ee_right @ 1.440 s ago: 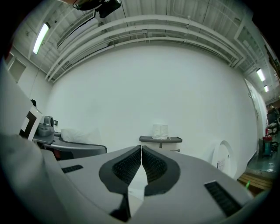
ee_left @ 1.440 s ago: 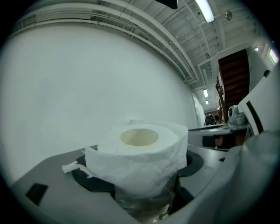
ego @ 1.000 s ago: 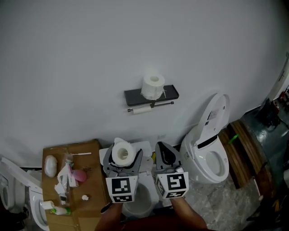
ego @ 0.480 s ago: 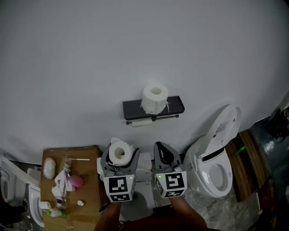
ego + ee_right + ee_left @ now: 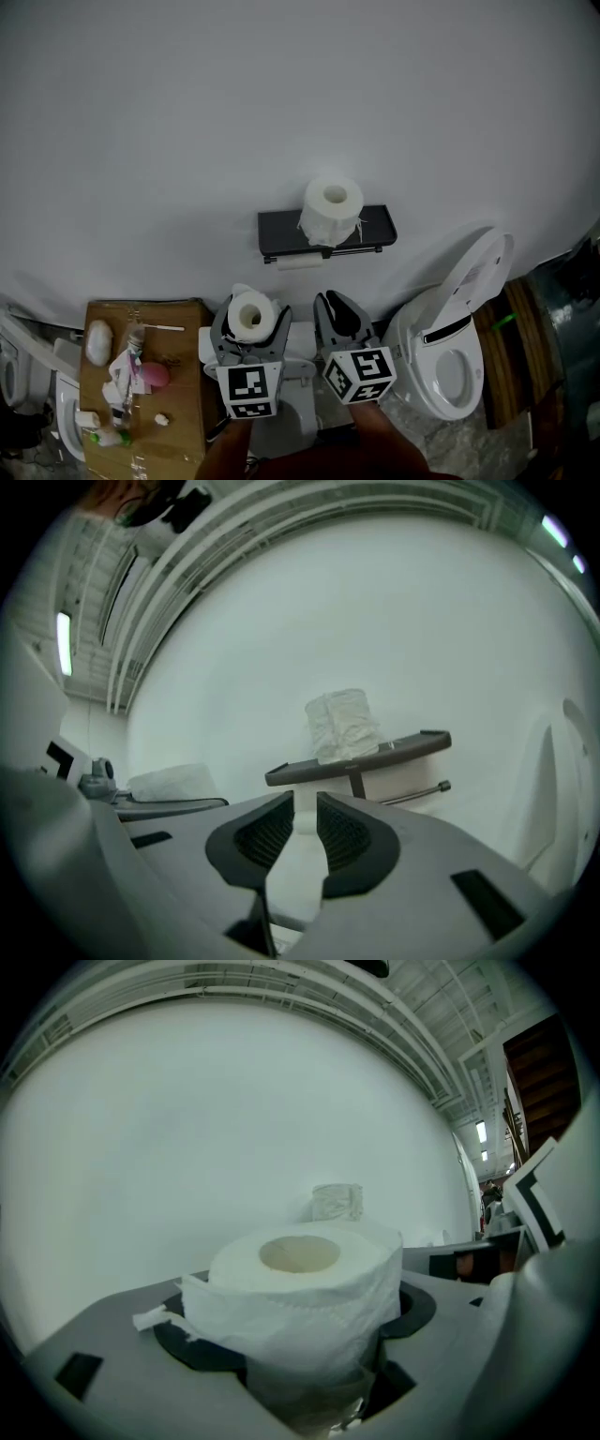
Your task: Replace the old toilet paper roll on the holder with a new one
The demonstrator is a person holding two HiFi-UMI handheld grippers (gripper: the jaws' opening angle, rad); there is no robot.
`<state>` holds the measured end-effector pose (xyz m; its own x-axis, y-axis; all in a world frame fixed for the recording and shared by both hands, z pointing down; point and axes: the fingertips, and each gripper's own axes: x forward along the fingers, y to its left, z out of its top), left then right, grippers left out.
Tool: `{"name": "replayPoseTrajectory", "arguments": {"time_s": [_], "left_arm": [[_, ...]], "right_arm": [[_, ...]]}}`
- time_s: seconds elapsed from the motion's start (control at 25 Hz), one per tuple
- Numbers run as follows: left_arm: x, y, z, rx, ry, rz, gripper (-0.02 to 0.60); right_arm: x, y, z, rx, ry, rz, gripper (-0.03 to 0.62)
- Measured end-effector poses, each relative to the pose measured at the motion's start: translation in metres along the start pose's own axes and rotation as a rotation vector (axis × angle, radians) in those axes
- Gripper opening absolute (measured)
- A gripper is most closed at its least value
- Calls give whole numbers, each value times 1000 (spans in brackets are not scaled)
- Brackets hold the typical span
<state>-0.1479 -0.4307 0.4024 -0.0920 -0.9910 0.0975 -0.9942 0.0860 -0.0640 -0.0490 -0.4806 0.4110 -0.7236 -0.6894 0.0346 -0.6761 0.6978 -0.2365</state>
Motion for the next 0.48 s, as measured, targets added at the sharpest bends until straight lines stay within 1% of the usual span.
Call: {"name": "replayPoseTrajectory", "arguments": {"time_s": [0.04, 0.08, 0.16, 0.24, 0.28, 0.32, 0.36, 0.48], "left_arm": [[2, 0, -1, 5, 3, 2, 430], [4, 1, -2, 12, 7, 4, 430], [10, 3, -4, 30, 14, 11, 430], [13, 7, -6, 41, 21, 20, 430], [14, 9, -7, 43, 25, 23, 430], [15, 11, -8, 43, 28, 25, 430], [17, 14, -8, 43, 31, 28, 430], [19, 21, -8, 47, 34, 38, 430]], "right_arm": [[5, -2, -5, 66, 1, 17, 111], [10, -3, -9, 129, -2, 35, 148], [22, -6, -17, 261, -17, 73, 161], [34, -9, -26, 439, -32, 107, 174], [41, -12, -30, 537, -39, 117, 192], [47, -14, -34, 624, -49, 121, 212], [52, -17, -37, 693, -62, 117, 215], [69, -28, -44, 839, -110, 88, 221]]}}
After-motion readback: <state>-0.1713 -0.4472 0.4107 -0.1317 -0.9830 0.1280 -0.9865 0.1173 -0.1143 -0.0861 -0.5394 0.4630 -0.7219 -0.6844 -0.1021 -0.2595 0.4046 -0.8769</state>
